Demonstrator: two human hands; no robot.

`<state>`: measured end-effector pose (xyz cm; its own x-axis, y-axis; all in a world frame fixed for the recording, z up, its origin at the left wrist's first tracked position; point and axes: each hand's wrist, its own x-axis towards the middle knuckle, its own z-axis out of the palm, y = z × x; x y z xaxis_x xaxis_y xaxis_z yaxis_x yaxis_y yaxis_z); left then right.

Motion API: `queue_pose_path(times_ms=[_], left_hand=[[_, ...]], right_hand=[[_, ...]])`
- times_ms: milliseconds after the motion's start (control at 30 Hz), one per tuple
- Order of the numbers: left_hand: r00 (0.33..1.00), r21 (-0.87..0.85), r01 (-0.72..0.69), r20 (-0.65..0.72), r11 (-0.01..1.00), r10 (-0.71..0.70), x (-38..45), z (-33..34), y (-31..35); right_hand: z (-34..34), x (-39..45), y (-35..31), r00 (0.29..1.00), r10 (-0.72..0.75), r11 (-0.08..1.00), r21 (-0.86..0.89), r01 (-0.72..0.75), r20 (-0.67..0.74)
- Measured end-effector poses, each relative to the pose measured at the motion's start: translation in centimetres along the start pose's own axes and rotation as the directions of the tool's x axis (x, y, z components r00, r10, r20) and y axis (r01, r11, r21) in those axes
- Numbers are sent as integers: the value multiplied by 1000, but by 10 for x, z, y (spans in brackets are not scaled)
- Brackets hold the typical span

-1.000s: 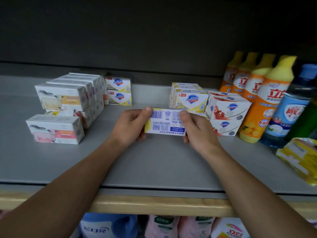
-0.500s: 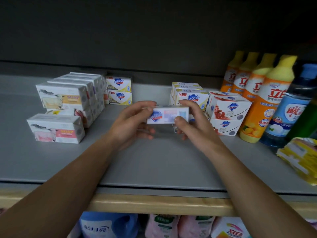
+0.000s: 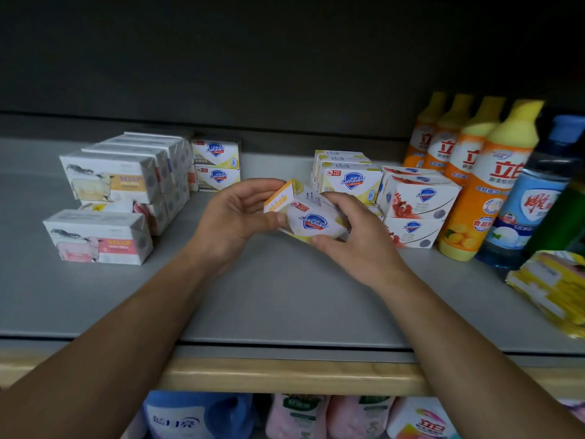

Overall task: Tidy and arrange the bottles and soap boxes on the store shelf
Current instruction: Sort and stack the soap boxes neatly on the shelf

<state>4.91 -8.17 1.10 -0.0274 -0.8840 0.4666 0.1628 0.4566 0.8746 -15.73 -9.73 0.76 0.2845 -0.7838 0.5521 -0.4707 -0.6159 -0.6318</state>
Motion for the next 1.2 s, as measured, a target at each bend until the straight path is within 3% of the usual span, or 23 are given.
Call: queue_pose_path(times_ms=[367,467,533,600,667,733,933,1033,1200], left_hand=[[998,50,-23,66,998,20,-2,4,-1],[999,214,-37,27,976,32,-1,4,-6],[999,491,25,-38,871,-7,0,2,-14],[993,801,113,-74,588,-89,0,-1,-21],[978,943,108,-44,314,-203,1,-2,-27],[960,985,55,-7,163,-279,1,0,-32],[953,996,26,2,86,-303,5,-2,-40],[953,996,26,1,83,-302,5,-3,-41],[955,996,22,5,86,-297,6,-3,-40]], right_hand=[[3,-1,-9,990,-119,991,-79,112,-82],[0,0,-11,968,-157,979,-163,126,-193],[-8,1,-9,939,-189,966,-224,126,-286],[-18,4,-8,925,-201,945,-313,95,-324],[-26,10,-7,930,-199,909,-413,58,-309],[-33,18,-6,943,-198,867,-497,42,-266],[-42,40,2,990,-141,649,-757,70,-29],[-39,43,5,986,-167,547,-831,97,5],[-29,46,8,988,-152,576,-813,85,-4]])
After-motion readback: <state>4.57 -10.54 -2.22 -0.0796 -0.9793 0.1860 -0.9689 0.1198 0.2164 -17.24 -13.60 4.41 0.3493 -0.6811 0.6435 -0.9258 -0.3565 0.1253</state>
